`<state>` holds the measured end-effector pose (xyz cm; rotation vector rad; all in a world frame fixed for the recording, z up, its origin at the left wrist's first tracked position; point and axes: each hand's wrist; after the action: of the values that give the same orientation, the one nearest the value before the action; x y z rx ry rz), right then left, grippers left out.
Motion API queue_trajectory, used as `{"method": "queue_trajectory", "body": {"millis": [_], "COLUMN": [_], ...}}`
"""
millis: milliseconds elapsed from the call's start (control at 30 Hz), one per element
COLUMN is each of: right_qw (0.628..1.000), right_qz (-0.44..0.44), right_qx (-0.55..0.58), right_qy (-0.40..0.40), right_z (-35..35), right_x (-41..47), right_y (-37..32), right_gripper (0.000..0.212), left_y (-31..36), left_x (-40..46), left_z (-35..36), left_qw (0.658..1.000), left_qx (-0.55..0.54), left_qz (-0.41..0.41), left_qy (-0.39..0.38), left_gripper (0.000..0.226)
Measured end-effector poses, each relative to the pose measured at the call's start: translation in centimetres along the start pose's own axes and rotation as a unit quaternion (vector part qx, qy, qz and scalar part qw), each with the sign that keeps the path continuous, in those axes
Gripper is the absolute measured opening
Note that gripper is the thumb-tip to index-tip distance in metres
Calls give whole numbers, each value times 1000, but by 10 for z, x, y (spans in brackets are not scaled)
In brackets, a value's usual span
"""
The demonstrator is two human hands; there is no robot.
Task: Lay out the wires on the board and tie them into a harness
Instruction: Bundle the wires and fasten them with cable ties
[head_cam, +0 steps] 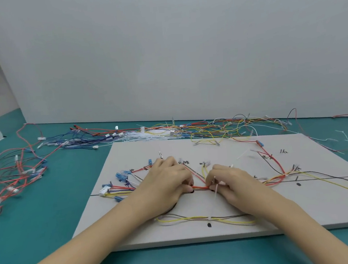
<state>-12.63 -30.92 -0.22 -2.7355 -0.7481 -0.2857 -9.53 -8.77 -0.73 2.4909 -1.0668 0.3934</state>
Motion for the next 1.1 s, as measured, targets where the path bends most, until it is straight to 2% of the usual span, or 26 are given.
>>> {"method": "queue_trajectory", "body": {"millis": [67, 133, 233, 333, 433, 600, 667, 733, 900, 1100], "right_qw": [999, 995, 993, 996, 998, 999, 999, 999, 996, 993], "right_qz": [35, 70, 93, 88, 66, 50, 46, 43, 40, 42], "right_qx": [36, 66, 61, 21, -15, -8, -15, -21, -71, -103], "right_qy": [16, 33, 31, 4, -15, -2, 9, 19, 43, 45], "right_z": [-1, -5, -11, -10, -6, -2, -1, 1, 0, -3], "right_x": [-1, -2, -3, 0, 2, -1, -3, -6, -10, -10], "right_y": [5, 11, 17, 13, 5, -4, -7, -9, -16, -19], "right_gripper": [19, 32, 28, 28, 25, 15, 16, 16, 18, 23], "left_y": [-4, -11, -23, -40, -51, -47, -50, -52, -46, -42], "left_x": [1, -1, -8, -17, -26, -32, -33, -33, -45, -50], "left_z": [0, -5, -26, -49, -56, -44, -45, -45, -33, -26], "left_qw": [1000, 999, 988, 960, 940, 935, 931, 941, 988, 992], "left_qx": [-12, -24, -108, -190, -231, -278, -294, -264, -71, -66], "left_qz": [-21, -42, -108, -203, -236, -203, -196, -186, -117, -105], "left_qy": [1, 12, 13, -42, -83, -85, -91, -104, -74, -33], "left_gripper": [21, 38, 66, 61, 46, 17, 16, 16, 8, 13]}}
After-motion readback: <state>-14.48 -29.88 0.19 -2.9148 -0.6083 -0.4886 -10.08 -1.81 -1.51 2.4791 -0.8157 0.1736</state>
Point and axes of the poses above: each hand's wrist, its own x-axis towards the middle knuckle, its own z-axis out of the palm, y = z × x, and after that the axes turned 7 degrees about -x, right-handed
